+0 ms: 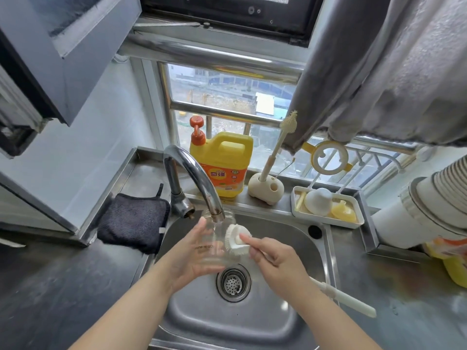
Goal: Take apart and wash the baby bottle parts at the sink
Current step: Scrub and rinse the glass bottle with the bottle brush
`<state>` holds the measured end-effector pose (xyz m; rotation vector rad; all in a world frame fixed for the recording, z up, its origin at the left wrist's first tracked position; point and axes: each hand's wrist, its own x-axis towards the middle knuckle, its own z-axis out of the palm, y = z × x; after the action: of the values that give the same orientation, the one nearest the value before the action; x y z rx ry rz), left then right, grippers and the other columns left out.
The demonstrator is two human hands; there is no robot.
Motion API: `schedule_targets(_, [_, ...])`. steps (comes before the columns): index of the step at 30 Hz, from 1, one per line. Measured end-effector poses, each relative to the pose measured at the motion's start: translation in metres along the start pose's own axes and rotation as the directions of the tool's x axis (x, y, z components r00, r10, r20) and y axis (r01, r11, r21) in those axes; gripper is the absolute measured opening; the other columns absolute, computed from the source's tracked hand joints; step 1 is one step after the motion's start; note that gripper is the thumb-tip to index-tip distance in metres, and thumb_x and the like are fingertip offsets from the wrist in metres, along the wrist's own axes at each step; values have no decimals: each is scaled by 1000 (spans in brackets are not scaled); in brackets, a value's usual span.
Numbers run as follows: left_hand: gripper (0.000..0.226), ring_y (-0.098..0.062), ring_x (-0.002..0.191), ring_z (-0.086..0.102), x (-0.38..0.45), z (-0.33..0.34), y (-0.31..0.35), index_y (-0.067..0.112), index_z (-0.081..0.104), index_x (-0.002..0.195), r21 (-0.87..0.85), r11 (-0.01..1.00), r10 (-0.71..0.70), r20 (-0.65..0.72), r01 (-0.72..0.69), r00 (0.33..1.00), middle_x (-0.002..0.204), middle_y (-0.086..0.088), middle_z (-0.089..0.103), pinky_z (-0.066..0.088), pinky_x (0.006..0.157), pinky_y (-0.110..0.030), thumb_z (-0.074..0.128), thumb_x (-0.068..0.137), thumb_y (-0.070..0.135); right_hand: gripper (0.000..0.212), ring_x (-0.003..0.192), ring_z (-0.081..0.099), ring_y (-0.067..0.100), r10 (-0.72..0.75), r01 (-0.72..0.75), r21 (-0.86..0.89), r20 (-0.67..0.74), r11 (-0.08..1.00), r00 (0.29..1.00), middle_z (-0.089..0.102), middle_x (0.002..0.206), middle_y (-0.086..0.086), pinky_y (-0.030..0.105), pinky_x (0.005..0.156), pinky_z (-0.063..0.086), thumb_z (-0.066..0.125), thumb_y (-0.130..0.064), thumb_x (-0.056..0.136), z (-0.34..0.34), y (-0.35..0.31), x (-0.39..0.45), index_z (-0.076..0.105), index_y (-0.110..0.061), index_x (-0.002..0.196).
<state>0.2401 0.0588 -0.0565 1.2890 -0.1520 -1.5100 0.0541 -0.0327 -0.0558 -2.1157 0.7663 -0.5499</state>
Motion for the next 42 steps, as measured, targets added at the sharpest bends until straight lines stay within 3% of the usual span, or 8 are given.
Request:
schedule_targets(8, [43, -22, 86, 72, -8, 2, 8, 25, 62, 112, 246, 969, 1, 143, -37, 990, 92, 2, 74, 56, 72, -32, 63, 79, 52, 37, 72, 55, 1, -50, 55, -88, 54, 995, 997, 57, 82, -24, 19, 64, 42, 41, -51, 86, 3, -12, -3, 43, -62, 121])
schedule_targets(12, [33, -20, 81, 71, -10, 2, 9, 21, 66, 105, 147, 988, 41, 75, -52, 996, 91, -5, 74, 58, 69, -36, 65, 77, 40, 35, 76, 56, -4, -96, 109, -129, 107, 986, 990, 59, 83, -28, 22, 66, 47, 47, -46, 88, -4, -12, -7, 52, -53, 122])
schedule_targets(17, [65, -27, 95, 69, -14, 1, 0, 20, 65, 112, 117, 993, 25, 12, -26, 1000, 110, -21, 67, 57, 74, -43, 79, 55, 49, 37, 69, 52, 2, -25, 17, -204, -33, 979, 999, 54, 70, -15, 26, 61, 41, 52, -36, 91, -15, -4, 12, 47, -57, 121])
schedule_targets(22, [39, -26, 91, 70, -17, 0, -2, 18, 74, 94, 39, 999, 28, 37, -30, 999, 103, -16, 72, 58, 79, -44, 69, 67, 47, 34, 74, 54, 0, -184, 196, -178, 86, 964, 979, 60, 79, -16, 19, 64, 43, 48, -38, 88, 3, -32, 6, 59, -44, 120])
schedule_targets(27, [78, -34, 96, 69, -18, -10, -9, 19, 59, 123, 40, 999, 1, 6, -1, 1000, 110, -24, 67, 58, 74, -44, 79, 53, 49, 32, 72, 54, 3, -113, 114, -290, 20, 950, 993, 53, 71, -19, 20, 59, 39, 45, -43, 87, -13, -4, -2, 62, -44, 114])
schedule_targets(30, [76, -30, 91, 70, -16, -5, -8, 19, 61, 120, 10, 1000, 22, 1, -22, 1000, 105, -22, 68, 57, 79, -48, 77, 53, 50, 33, 72, 53, 4, -37, 31, -205, -27, 978, 999, 54, 71, -13, 23, 62, 40, 47, -40, 89, -8, -9, 19, 58, -48, 120])
schedule_targets(36, [79, -32, 92, 69, -11, -23, 2, 18, 63, 118, -67, 997, 43, -18, -44, 999, 104, -22, 69, 59, 74, -45, 77, 48, 51, 33, 75, 57, 0, -173, 194, -180, 127, 964, 977, 62, 81, -17, 26, 65, 49, 50, -41, 89, 6, -11, -8, 52, -51, 121])
schedule_targets(42, [69, -29, 93, 69, -8, -15, -3, 21, 70, 111, -34, 999, 6, 59, -4, 998, 107, -21, 67, 58, 71, -41, 75, 50, 54, 38, 73, 55, 5, -30, 31, 10, -52, 999, 998, 57, 76, -11, 25, 70, 45, 55, -30, 91, 6, -10, 26, 54, -58, 116])
